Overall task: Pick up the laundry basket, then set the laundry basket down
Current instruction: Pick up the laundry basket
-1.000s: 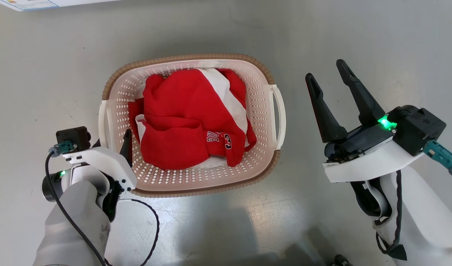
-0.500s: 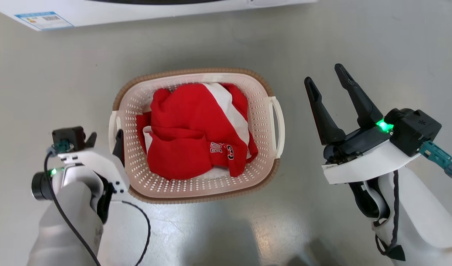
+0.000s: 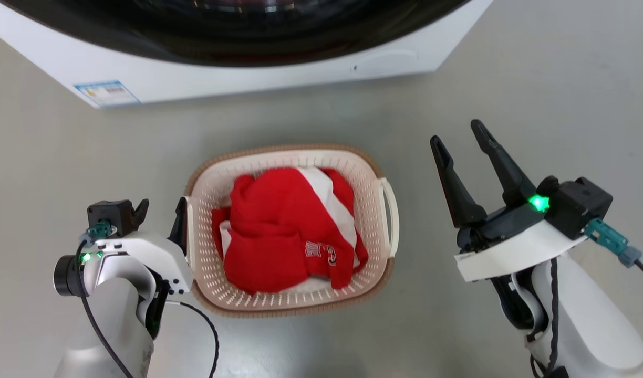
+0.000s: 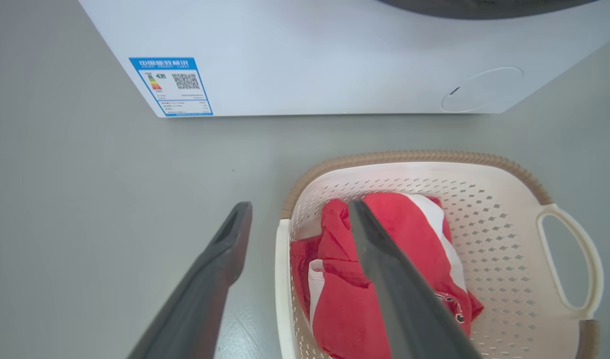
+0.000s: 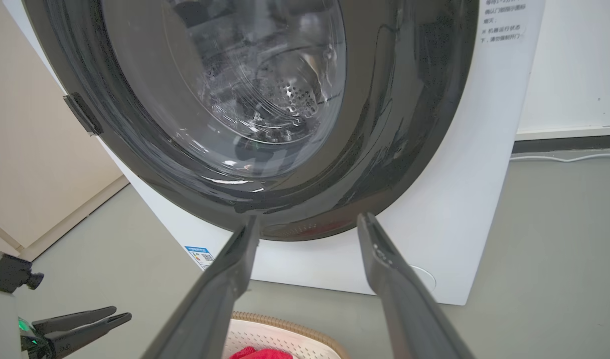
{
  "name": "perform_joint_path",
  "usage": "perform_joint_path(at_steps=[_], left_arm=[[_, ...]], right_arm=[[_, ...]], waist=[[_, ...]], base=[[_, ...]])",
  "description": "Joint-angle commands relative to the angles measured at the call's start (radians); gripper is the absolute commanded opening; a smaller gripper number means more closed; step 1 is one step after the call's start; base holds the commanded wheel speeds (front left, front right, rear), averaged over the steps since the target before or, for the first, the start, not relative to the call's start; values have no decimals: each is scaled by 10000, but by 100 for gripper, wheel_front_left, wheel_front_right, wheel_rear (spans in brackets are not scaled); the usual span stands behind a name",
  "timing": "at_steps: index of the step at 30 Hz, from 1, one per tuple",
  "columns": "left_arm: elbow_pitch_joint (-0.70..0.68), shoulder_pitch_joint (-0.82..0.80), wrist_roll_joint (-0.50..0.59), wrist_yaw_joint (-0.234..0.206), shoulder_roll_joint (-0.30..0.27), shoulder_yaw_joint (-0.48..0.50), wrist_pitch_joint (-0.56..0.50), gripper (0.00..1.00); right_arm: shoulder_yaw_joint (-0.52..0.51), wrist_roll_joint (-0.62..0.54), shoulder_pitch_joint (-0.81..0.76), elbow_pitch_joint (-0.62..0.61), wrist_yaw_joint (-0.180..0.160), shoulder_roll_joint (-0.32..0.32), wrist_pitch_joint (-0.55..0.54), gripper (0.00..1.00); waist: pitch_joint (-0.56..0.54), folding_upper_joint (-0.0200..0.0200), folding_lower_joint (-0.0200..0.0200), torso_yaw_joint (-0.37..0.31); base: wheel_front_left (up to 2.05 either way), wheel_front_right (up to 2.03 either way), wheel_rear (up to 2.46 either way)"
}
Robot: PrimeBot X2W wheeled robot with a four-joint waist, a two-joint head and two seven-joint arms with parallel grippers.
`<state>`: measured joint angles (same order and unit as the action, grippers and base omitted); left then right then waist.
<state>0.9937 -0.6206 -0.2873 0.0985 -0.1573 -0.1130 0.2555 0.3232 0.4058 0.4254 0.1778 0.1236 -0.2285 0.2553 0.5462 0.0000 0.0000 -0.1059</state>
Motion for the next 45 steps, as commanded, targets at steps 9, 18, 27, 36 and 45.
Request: perform_joint_path(at_steps=[9,18,27,36,45], left_arm=[[-2339,1584,454,35,124,763,63,100],[-4169,2646,722,99,324,1111,63,100],[-6657,3807,1035,138,668,1379,63,100],[-8071,4654,1322,-77,900,1476,63,100],[-8369,5077,1265,-59,996,1723,63,100]], right_arm=[[-279,-41,-993,33,71,84,65,100],[-759,-124,-1553,-35,71,108,65,100],[-1243,-232,-2132,-220,71,36,65,100],[-1770,-369,-2686,-524,71,-32,65,100],[-2009,-490,-2830,-654,71,29,65,100]], waist=[[-2235,0,0,158],[-3256,0,0,286],[-3930,0,0,427],[-4305,0,0,572],[-4401,0,0,546]], base=[[0,0,0],[0,0,0],[0,0,0],[0,0,0],[0,0,0]])
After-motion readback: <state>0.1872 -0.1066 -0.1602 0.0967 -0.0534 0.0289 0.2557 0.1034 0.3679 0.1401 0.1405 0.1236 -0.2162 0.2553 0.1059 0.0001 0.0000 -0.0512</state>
